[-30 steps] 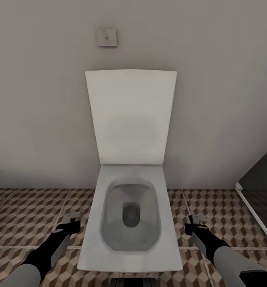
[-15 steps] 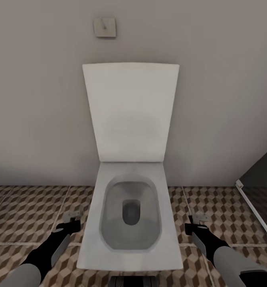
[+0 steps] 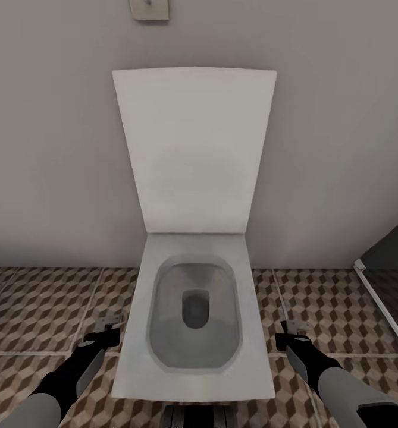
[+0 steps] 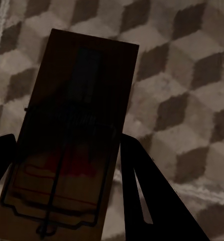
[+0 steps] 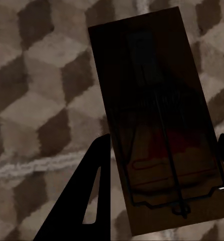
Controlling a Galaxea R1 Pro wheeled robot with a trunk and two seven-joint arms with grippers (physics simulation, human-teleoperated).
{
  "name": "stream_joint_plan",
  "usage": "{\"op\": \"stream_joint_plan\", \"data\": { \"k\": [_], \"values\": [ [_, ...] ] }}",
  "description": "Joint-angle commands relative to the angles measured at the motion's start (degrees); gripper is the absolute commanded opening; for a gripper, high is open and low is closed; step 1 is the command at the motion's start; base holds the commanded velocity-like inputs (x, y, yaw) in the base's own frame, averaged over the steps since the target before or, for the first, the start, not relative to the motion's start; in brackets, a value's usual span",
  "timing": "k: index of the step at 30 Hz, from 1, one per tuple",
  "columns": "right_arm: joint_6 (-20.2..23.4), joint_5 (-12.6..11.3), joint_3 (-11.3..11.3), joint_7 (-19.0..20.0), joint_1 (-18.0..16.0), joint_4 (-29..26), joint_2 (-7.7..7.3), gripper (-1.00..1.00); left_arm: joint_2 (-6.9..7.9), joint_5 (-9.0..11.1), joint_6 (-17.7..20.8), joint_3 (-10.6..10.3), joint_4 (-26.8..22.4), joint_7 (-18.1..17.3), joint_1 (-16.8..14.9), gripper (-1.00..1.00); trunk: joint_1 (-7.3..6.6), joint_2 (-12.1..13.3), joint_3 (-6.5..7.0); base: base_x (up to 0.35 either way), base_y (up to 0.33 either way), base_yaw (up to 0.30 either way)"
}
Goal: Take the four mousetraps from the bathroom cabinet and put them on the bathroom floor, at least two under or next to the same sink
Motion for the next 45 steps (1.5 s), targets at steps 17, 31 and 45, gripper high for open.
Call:
{"op": "stream_joint_plan", "data": {
  "k": [17,31,45],
  "values": [
    [0.3,-0.6,0.6,-0.2,0.0,-0.1,0.04,-1.00,0.30,0.4,0.2,-0.5,-0.1,0.7,0.0,-1.00,0.40,-0.2,-3.59,0.000,0.000,0.000],
    [0.0,-0.6,0.6,-0.3,0.0,-0.1,0.04,-1.00,0.26,0.4,0.1,-0.5,-0.1,0.7,0.0,-1.00,0.40,-0.2,-3.59,0.000,0.000,0.000],
    [1.9,-0.8,0.6,0.9,0.0,0.1,0.15,-1.00,0.32,0.5,0.4,-0.6,0.2,0.8,0.0,-1.00,0.40,-0.2,-3.59,0.000,0.000,0.000]
  ]
}}
